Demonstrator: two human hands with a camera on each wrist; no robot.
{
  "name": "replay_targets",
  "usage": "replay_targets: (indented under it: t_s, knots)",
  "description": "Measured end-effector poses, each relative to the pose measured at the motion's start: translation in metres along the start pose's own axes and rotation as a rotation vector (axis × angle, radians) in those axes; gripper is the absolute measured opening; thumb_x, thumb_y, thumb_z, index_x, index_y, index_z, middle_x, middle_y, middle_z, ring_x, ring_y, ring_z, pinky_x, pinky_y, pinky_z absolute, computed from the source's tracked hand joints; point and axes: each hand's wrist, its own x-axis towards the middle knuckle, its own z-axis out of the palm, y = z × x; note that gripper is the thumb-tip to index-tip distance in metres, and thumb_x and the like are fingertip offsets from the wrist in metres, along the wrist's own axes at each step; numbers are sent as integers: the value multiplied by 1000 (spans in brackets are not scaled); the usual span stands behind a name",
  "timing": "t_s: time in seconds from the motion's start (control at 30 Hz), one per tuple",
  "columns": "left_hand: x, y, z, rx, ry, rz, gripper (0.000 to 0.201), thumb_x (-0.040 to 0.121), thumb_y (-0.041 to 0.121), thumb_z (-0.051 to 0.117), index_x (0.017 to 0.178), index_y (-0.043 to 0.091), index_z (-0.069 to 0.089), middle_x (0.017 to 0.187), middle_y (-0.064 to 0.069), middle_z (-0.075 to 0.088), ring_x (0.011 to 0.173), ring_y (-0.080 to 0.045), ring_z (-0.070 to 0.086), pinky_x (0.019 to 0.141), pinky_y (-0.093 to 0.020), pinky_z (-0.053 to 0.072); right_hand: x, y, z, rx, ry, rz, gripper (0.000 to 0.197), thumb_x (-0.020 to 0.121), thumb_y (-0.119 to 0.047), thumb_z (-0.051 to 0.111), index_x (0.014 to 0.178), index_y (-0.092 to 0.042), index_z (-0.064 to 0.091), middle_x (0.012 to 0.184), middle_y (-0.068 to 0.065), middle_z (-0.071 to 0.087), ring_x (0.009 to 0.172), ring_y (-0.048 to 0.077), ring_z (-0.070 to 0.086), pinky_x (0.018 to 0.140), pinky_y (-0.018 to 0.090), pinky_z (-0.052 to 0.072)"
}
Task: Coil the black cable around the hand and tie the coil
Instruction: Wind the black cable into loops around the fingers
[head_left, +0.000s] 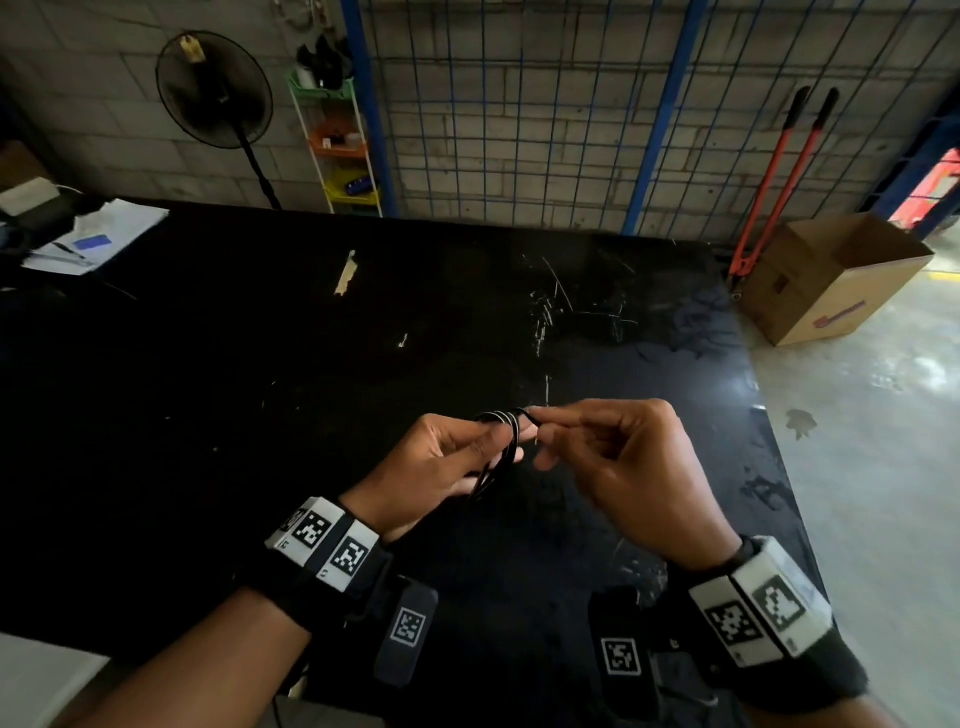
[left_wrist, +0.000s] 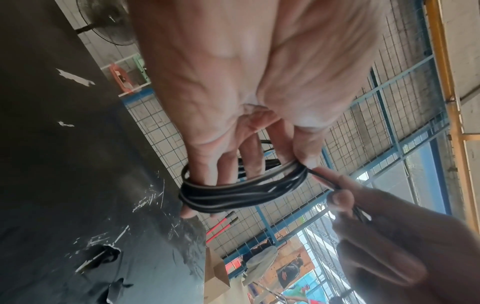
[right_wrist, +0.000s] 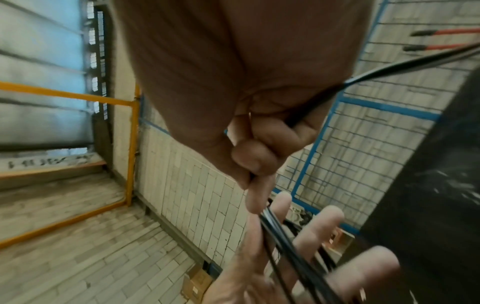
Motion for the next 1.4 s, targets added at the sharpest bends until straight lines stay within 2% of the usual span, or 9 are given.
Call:
replay_targets:
  t_s: [0.03, 0.07, 0.1, 0.3, 0.5, 0.67, 0.87, 1.17, 1.4]
  knots:
    - [2, -1, -1, -2, 13, 22, 48, 93, 50, 67, 127, 16, 74, 132, -22, 67, 129, -62, 52, 108, -62, 37, -3, 1, 3, 68, 10, 19, 18, 95, -6, 70, 107, -13, 81, 73, 5, 80, 37, 4, 54, 40, 15, 43]
    - [3, 0, -1, 2, 21, 43, 51, 90, 56, 70, 126, 21, 74, 126, -21, 64, 110, -41, 55, 97, -58, 35, -6, 2, 5, 133, 13, 36, 19, 96, -6, 69, 110, -13, 80, 72, 8, 79, 36, 11, 52, 37, 19, 42]
    - [4, 1, -1, 4, 35, 61, 53, 88, 60, 70, 127, 25, 74, 123, -16, 59, 114, -34, 27, 90, -56, 33, -9, 2, 6, 185, 15, 48, 20, 96, -6, 68, 111, -12, 80, 71, 10, 79, 36, 16, 51, 35, 22, 41]
    - [9, 9, -15, 62, 189, 167, 53, 84, 68, 70, 124, 33, 75, 115, -10, 46, 108, -31, 36, 88, -51, 37, -24, 9, 8, 256, 7, 58, 18, 96, -13, 68, 107, -14, 82, 57, 5, 71, 42, 10, 44, 42, 20, 34]
    - [6, 22, -23, -101, 178, 168, 49, 100, 37, 51, 145, 20, 57, 149, -6, 61, 134, -30, 61, 113, -55, 44, -31, 22, 21, 342, -42, 38, 21, 94, -6, 70, 111, -10, 81, 55, 3, 64, 49, 5, 54, 53, 12, 42]
    - [7, 37, -25, -510, 91, 199, 45, 100, 42, 42, 138, 27, 61, 153, -13, 56, 136, -43, 57, 107, -63, 48, -35, 36, 34, 529, -98, 137, 25, 89, -12, 69, 109, -3, 81, 51, 4, 58, 43, 1, 45, 48, 9, 36]
    - [5, 44, -30, -731, -59, 278, 44, 102, 43, 38, 134, 27, 63, 157, -16, 49, 141, -48, 48, 108, -68, 43, -32, 61, 31, 635, -49, 290, 25, 87, -19, 70, 106, -8, 83, 52, 5, 51, 52, 17, 25, 49, 27, 13]
    - [-3, 43, -31, -874, -313, 285, 42, 106, 35, 47, 143, 15, 55, 159, -23, 44, 148, -55, 33, 115, -77, 24, -20, 90, 26, 459, -52, 366, 27, 90, -27, 70, 102, -5, 81, 54, 2, 56, 44, 9, 36, 43, 16, 26]
    - [-19, 39, -6, -796, -465, 110, 42, 106, 33, 50, 141, 12, 58, 160, -23, 42, 147, -54, 34, 116, -75, 18, 5, 94, 24, 281, 65, 377, 34, 85, -35, 78, 81, -1, 76, 49, -3, 56, 41, 7, 42, 44, 20, 32]
